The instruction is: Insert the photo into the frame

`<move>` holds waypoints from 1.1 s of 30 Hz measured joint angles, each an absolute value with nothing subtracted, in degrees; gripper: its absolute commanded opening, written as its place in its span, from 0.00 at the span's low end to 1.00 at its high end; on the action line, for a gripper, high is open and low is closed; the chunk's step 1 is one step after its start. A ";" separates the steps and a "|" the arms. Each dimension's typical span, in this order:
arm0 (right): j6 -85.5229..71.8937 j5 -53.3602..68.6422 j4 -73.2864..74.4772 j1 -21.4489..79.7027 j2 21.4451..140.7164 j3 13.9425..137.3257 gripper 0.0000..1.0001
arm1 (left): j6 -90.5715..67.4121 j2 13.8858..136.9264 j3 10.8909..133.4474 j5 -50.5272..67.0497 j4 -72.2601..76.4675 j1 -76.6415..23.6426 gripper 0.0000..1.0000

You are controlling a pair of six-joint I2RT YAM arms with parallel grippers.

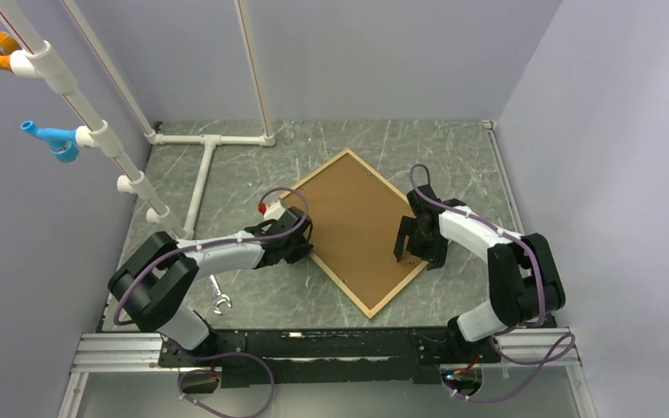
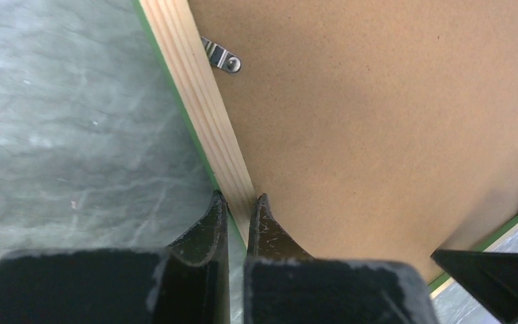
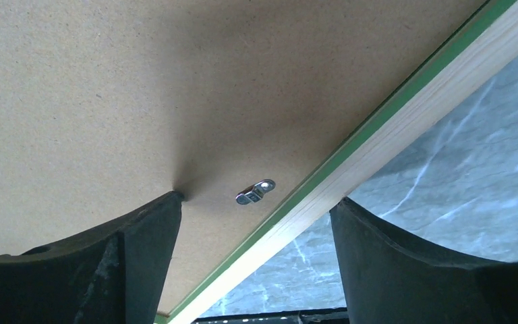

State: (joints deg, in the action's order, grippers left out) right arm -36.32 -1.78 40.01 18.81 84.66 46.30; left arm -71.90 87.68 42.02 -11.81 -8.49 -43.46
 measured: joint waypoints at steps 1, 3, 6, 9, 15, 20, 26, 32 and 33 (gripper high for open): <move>-35.75 -2.28 40.69 18.44 85.43 47.11 0.84 | -72.05 88.05 42.52 -12.29 -8.78 -44.29 0.12; -34.81 -2.81 41.41 17.72 86.43 48.27 0.86 | -72.23 88.55 43.07 -12.86 -8.86 -45.58 0.31; -34.02 -2.76 41.28 16.91 86.91 48.90 0.90 | -70.30 88.60 42.83 -9.17 -8.54 -47.00 0.88; -34.04 -0.95 38.15 17.43 86.89 49.04 0.91 | -68.55 87.07 42.59 -0.73 -5.98 -51.55 0.99; -34.76 1.54 35.24 17.74 83.66 48.01 0.89 | -62.70 85.03 43.33 3.01 -13.93 -52.90 0.99; -36.71 3.73 34.04 17.91 76.09 42.70 0.84 | -57.17 83.57 46.11 2.81 -19.68 -48.97 1.00; -39.22 5.02 33.43 19.35 74.72 38.28 0.76 | -52.01 82.98 48.58 6.04 -20.45 -38.09 0.99; -40.56 4.47 31.94 21.34 77.89 38.57 0.58 | -49.08 80.99 50.02 8.73 -22.50 -30.61 0.99; -40.56 4.03 31.81 21.71 78.67 39.05 0.51 | -48.75 80.34 50.24 8.88 -22.83 -29.91 0.99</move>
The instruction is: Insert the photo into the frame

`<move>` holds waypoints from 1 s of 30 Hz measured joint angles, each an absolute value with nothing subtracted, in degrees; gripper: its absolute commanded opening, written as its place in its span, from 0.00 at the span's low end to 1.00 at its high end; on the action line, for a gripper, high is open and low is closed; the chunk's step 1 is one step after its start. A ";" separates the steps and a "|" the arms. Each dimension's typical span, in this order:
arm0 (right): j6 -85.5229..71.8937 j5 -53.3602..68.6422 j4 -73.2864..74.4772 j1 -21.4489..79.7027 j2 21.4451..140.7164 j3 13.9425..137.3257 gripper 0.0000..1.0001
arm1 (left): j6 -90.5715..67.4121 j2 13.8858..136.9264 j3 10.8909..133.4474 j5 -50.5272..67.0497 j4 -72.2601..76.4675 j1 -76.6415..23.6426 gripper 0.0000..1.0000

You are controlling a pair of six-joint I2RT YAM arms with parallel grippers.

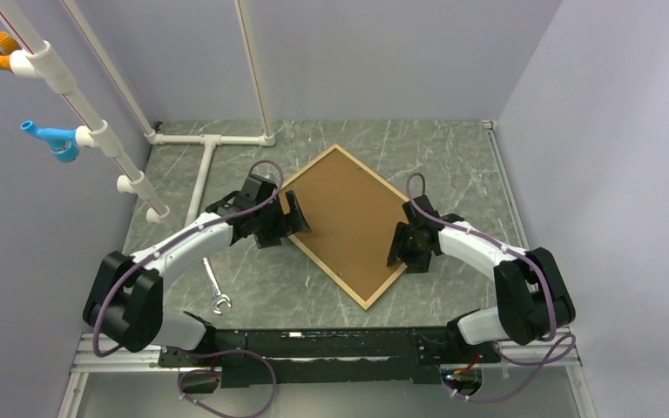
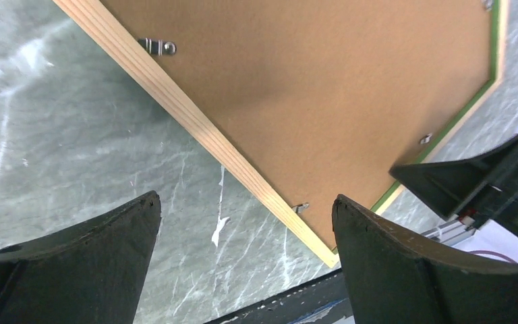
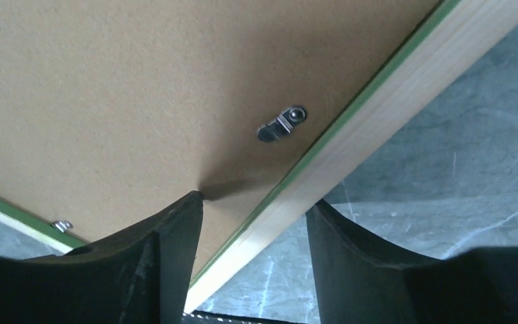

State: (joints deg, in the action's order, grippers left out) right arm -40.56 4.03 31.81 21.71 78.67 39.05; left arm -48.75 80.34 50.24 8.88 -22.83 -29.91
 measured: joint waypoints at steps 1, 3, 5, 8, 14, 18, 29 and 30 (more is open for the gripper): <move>-40.40 3.60 31.81 22.11 79.61 39.77 0.42 | -48.38 79.42 50.70 9.04 -23.55 -29.02 0.99; -39.86 2.59 32.47 22.63 81.43 41.12 0.20 | -47.40 77.91 51.46 9.21 -24.56 -27.49 0.99; -39.51 2.22 33.08 22.61 82.15 42.30 0.06 | -46.57 76.93 52.01 9.26 -25.04 -26.02 0.99; -41.15 0.03 32.69 22.55 82.67 43.38 0.00 | -44.93 75.99 52.51 9.15 -26.24 -23.14 0.99; -36.84 -4.16 33.04 22.87 82.67 44.10 0.00 | -41.23 75.79 52.53 7.88 -29.95 -16.97 0.99; -34.44 -5.15 33.58 23.31 82.65 44.31 0.00 | -39.29 76.07 52.99 6.15 -32.05 -13.82 0.99; -31.88 -9.15 36.23 23.35 86.19 48.18 0.51 | -33.82 86.48 54.17 1.48 -32.56 -11.31 0.99; -31.70 -9.50 36.56 23.27 86.39 48.49 0.57 | -33.50 87.90 54.43 1.41 -32.53 -11.27 0.98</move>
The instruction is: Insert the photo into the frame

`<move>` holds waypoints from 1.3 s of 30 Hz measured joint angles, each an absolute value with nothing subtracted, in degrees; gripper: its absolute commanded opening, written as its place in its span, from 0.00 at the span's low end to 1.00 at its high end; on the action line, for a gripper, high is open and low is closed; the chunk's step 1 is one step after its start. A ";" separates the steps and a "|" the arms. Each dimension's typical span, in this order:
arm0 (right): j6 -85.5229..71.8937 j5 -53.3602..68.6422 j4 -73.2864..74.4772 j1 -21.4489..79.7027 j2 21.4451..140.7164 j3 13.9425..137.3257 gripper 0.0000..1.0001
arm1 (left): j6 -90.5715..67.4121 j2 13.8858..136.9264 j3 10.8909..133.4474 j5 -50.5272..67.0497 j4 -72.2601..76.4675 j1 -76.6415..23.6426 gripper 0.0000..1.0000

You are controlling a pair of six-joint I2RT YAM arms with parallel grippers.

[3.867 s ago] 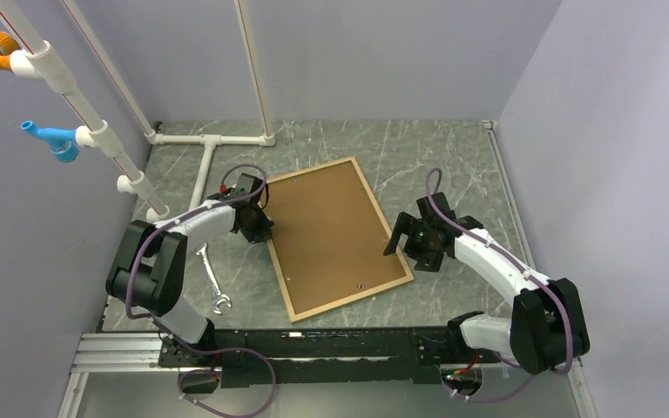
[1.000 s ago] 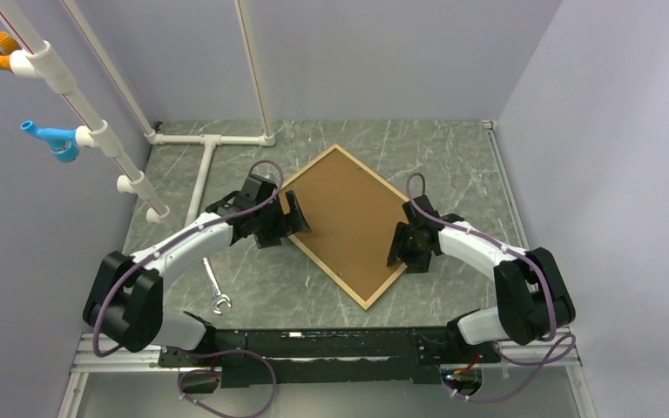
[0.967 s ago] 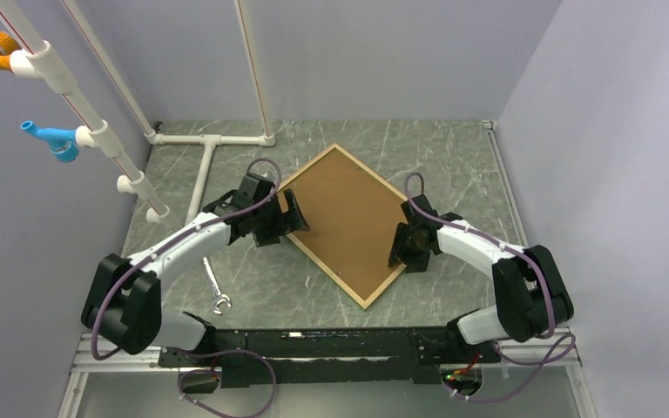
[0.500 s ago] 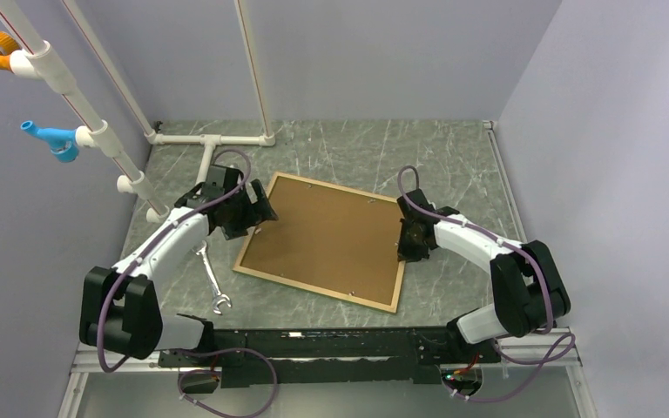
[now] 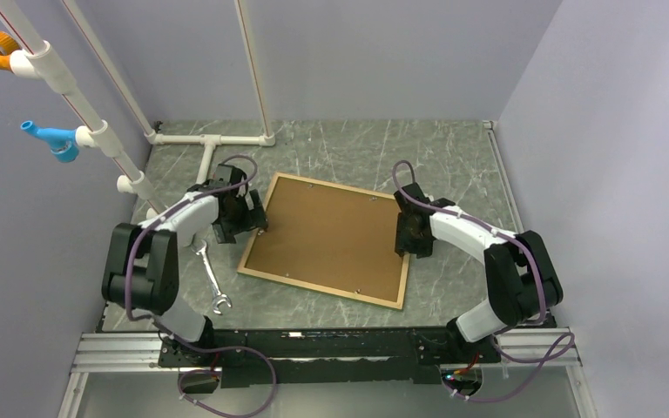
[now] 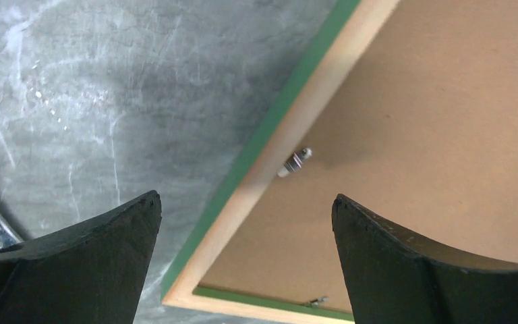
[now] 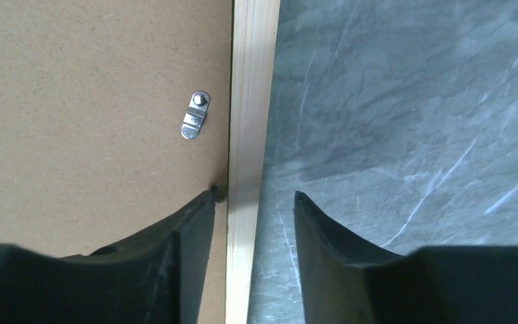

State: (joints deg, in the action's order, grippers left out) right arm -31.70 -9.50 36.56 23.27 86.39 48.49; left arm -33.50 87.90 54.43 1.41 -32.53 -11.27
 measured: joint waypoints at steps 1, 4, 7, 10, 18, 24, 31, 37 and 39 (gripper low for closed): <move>-31.09 -9.89 36.86 23.07 86.54 48.80 0.60 | -33.04 89.58 54.85 1.39 -32.42 -11.20 0.98; -30.81 -9.61 36.82 22.52 86.54 48.93 0.64 | -32.03 93.45 55.59 2.37 -31.46 -11.16 0.96; -30.83 -7.31 36.45 21.98 86.59 48.93 0.69 | -31.53 94.17 55.46 5.37 -29.67 -10.96 0.94; -30.96 -5.28 35.48 21.76 87.11 48.95 0.71 | -31.75 93.17 53.56 9.15 -25.89 -10.96 0.94; -30.24 -1.41 34.72 20.99 90.70 51.75 0.72 | -32.64 85.47 43.64 11.68 -16.03 -13.50 0.94; -27.68 -2.94 35.48 18.04 91.79 53.49 0.75 | -35.51 78.26 36.27 9.10 -11.97 -19.79 0.94; -26.24 -3.62 35.44 15.33 91.79 53.56 0.81 | -40.69 70.24 30.89 3.95 -14.76 -29.98 0.96; -26.20 -2.44 35.35 14.63 91.72 53.56 0.84 | -42.87 69.49 32.10 2.42 -20.69 -32.10 0.98; -26.37 -1.93 35.24 14.37 91.44 53.41 0.84 | -42.68 71.16 33.95 1.08 -23.53 -32.27 0.98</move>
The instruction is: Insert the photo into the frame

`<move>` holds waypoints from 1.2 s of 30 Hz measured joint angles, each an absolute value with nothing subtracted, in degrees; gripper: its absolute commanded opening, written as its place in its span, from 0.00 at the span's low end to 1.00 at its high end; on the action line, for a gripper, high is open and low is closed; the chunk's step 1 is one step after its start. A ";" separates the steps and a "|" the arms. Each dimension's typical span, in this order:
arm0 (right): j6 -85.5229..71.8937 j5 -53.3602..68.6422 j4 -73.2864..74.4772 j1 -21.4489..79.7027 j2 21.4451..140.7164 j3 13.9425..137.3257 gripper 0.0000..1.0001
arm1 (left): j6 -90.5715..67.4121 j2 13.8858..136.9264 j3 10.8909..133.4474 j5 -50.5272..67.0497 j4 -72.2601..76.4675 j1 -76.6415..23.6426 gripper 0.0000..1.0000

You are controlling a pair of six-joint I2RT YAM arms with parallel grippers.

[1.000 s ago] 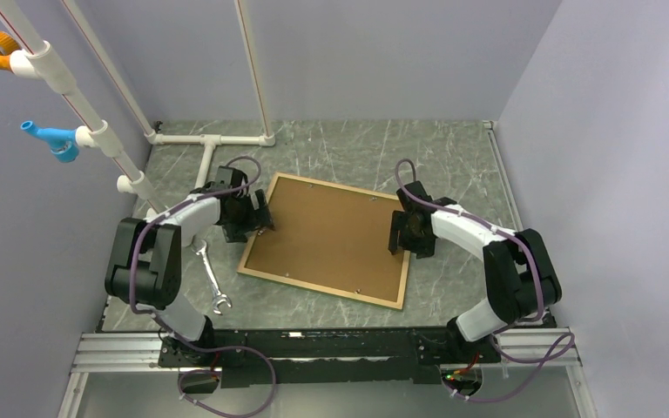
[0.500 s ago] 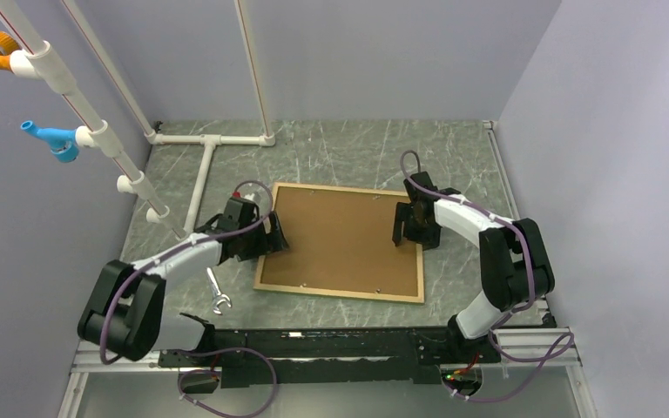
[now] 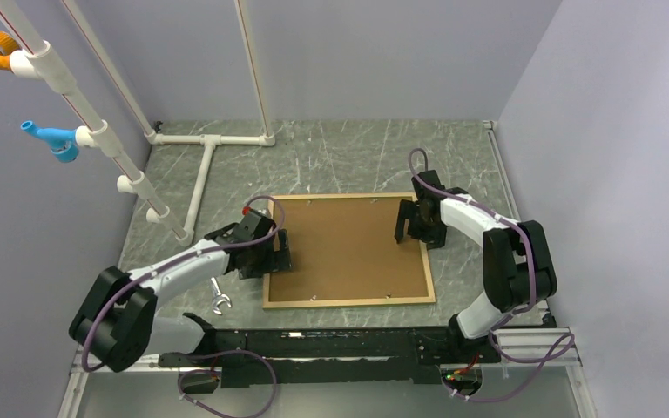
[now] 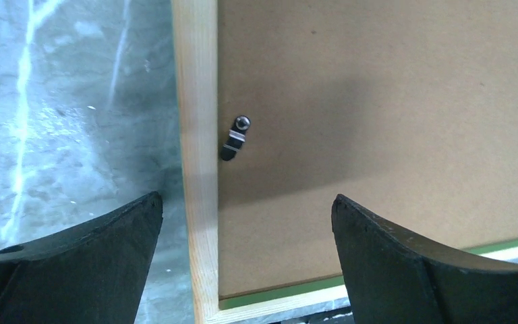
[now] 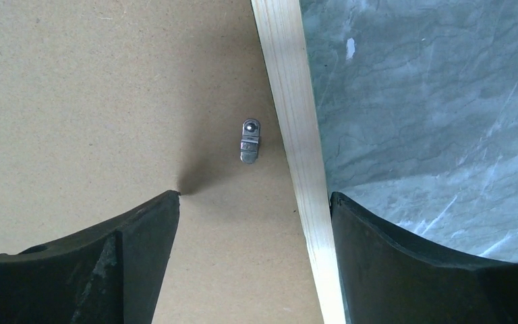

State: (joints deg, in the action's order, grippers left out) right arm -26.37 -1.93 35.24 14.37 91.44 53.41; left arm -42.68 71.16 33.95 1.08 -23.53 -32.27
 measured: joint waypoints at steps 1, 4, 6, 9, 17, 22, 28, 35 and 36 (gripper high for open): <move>-26.44 -1.61 35.11 14.22 91.11 53.25 0.84 | -42.50 72.36 35.11 0.30 -24.93 -32.29 0.97; -26.70 -0.78 34.59 13.96 90.02 52.40 0.84 | -41.34 76.36 38.54 -2.24 -27.68 -32.03 0.94; -26.85 -0.27 34.09 13.96 89.10 51.48 0.83 | -40.56 78.61 40.36 -3.75 -28.82 -31.66 0.91; -27.14 0.21 33.76 13.96 88.25 50.37 0.83 | -39.31 81.32 42.41 -6.00 -30.04 -31.03 0.86; -27.55 0.58 33.71 13.96 88.12 48.80 0.82 | -35.62 84.42 45.41 -6.09 -29.28 -30.30 0.57; -27.64 0.56 33.71 13.96 88.12 48.80 0.82 | -34.44 84.58 45.63 -5.91 -28.45 -30.26 0.48; -27.64 0.56 33.71 13.93 88.12 48.80 0.82 | -33.47 82.96 43.99 -6.20 -27.62 -29.95 0.27; -27.68 0.71 33.69 13.85 88.12 48.80 0.82 | -33.89 81.03 42.02 -6.39 -26.13 -29.69 0.00; -27.68 0.73 33.69 13.82 88.12 48.80 0.82 | -34.09 81.03 42.02 -6.42 -26.15 -29.69 0.00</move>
State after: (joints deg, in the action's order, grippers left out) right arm -27.68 0.73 33.69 13.82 88.12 48.80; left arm -34.09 81.03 42.02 -6.42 -26.15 -29.69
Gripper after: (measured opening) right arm 0.822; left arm 0.075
